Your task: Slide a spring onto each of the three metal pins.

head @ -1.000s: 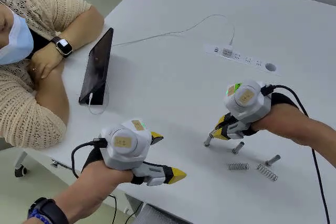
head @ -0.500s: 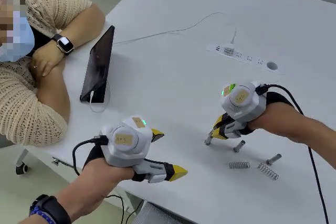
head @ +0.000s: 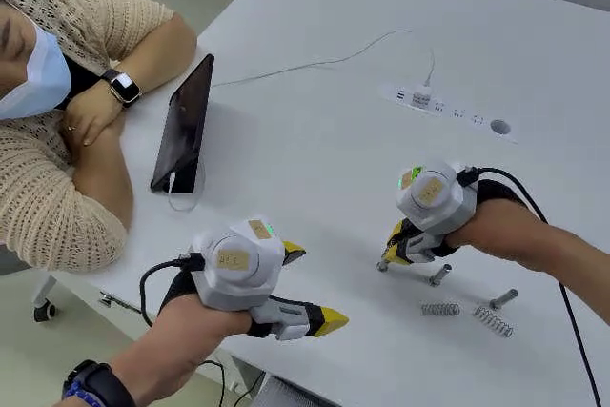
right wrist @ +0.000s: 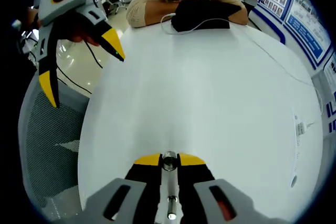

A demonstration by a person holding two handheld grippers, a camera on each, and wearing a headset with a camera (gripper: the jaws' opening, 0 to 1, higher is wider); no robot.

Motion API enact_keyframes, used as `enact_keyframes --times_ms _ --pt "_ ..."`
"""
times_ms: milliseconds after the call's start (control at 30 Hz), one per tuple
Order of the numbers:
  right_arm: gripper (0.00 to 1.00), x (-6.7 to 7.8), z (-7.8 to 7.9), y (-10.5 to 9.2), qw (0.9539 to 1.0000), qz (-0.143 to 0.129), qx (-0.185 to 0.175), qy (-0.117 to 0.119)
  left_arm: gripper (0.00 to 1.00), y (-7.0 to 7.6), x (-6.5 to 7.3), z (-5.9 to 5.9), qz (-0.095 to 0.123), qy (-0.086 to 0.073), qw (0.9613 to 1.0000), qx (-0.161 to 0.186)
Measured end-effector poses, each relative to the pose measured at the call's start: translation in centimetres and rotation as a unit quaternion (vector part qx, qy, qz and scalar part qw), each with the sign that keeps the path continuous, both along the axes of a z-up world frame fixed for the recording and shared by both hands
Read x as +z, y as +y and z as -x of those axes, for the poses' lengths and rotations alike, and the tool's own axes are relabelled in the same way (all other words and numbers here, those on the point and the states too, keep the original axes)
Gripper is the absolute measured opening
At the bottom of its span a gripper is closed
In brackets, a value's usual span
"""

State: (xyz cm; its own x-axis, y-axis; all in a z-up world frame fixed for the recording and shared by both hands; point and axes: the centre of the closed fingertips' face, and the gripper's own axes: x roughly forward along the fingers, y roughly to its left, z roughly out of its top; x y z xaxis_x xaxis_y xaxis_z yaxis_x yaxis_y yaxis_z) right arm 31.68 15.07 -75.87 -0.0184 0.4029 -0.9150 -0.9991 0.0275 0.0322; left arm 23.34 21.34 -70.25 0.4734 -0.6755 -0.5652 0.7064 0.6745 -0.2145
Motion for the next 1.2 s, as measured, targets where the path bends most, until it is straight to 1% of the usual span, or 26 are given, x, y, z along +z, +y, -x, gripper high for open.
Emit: enact_keyframes --times_ms 300,433,533,700,833,1067,1167,1200 --pt "0.13 -0.7 0.0 0.2 1.0 0.003 0.001 0.003 0.67 0.3 -0.1 -0.1 0.0 0.001 1.0 0.003" --pt "0.13 -1.3 0.0 0.0 1.0 0.005 0.002 0.003 0.67 0.3 -0.1 -0.1 0.0 0.001 1.0 0.004" --pt "0.13 -1.5 0.1 0.0 1.0 0.002 -0.001 0.004 0.66 0.2 -0.1 0.0 0.003 0.004 1.0 0.006" --pt "0.13 -2.3 0.3 -0.2 1.0 0.009 0.001 0.004 0.66 0.1 -0.2 0.1 0.001 0.004 1.0 0.004" --pt "0.13 -2.6 0.3 -0.2 1.0 0.009 0.002 0.004 0.66 0.3 -0.3 0.1 0.001 0.005 1.0 0.005" --pt "0.14 -2.6 0.4 0.0 1.0 0.005 0.003 0.003 0.66 0.4 -0.3 0.0 0.0 0.004 1.0 0.007" --pt "0.18 -2.2 0.5 -0.1 1.0 0.007 0.006 -0.001 0.66 0.3 -0.3 0.0 0.0 0.004 1.0 0.005" --pt "0.2 -1.9 0.4 -0.2 0.9999 0.007 0.009 -0.006 0.66 0.2 -0.3 0.0 0.001 0.003 1.0 0.005"
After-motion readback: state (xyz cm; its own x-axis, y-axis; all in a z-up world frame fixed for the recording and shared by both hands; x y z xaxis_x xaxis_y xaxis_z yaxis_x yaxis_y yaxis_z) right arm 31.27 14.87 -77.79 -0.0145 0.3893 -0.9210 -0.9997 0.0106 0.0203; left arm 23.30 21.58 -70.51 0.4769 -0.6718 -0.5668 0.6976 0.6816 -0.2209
